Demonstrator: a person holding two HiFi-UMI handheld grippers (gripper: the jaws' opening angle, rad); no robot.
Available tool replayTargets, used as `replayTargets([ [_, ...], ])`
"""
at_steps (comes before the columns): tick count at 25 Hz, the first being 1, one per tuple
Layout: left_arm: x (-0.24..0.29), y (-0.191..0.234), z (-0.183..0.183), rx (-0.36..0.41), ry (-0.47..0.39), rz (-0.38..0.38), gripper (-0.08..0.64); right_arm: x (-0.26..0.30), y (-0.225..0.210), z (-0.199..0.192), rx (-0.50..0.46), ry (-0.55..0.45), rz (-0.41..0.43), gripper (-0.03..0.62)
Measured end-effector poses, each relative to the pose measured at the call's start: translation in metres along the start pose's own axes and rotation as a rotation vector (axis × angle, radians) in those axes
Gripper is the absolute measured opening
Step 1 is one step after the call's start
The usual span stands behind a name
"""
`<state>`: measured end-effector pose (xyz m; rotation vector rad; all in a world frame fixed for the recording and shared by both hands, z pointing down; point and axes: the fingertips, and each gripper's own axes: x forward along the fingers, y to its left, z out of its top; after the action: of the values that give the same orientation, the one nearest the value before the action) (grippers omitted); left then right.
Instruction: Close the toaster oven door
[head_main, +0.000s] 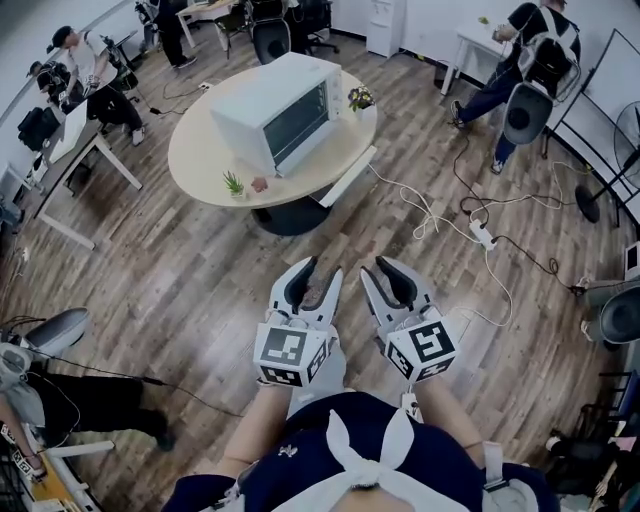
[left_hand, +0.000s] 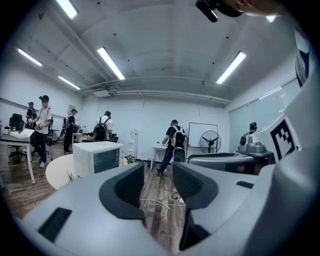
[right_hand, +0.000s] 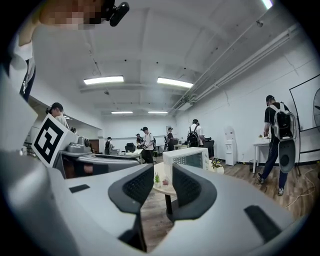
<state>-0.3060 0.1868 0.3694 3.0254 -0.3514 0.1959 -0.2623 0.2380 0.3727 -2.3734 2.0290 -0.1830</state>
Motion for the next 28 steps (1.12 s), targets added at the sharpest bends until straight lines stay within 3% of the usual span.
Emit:
replayTargets([
  [4, 0.034, 0.024, 0.001, -0.018, 0.017, -0.039, 0.266, 0.038, -0.019, 0.002, -0.001, 0.017, 0.004, 0.166],
  [6, 0.047, 0.036, 0.002, -0.025, 0.024, -0.046, 0.289, 0.054, -0.028, 0.003, 0.000, 0.025, 0.007, 0.204],
  [12, 0.084, 0.091, 0.005, -0.035, 0.034, -0.021, 0.301, 0.107, -0.053, 0.004, -0.014, 0.058, 0.011, 0.235],
  [16, 0.104, 0.118, -0.011, -0.031, 0.093, -0.026, 0.301, 0.130, -0.068, -0.003, -0.029, 0.094, 0.016, 0.233],
  [28, 0.145, 0.154, -0.040, -0.078, 0.151, -0.016, 0.301, 0.178, -0.111, -0.034, -0.026, 0.175, 0.005, 0.218],
])
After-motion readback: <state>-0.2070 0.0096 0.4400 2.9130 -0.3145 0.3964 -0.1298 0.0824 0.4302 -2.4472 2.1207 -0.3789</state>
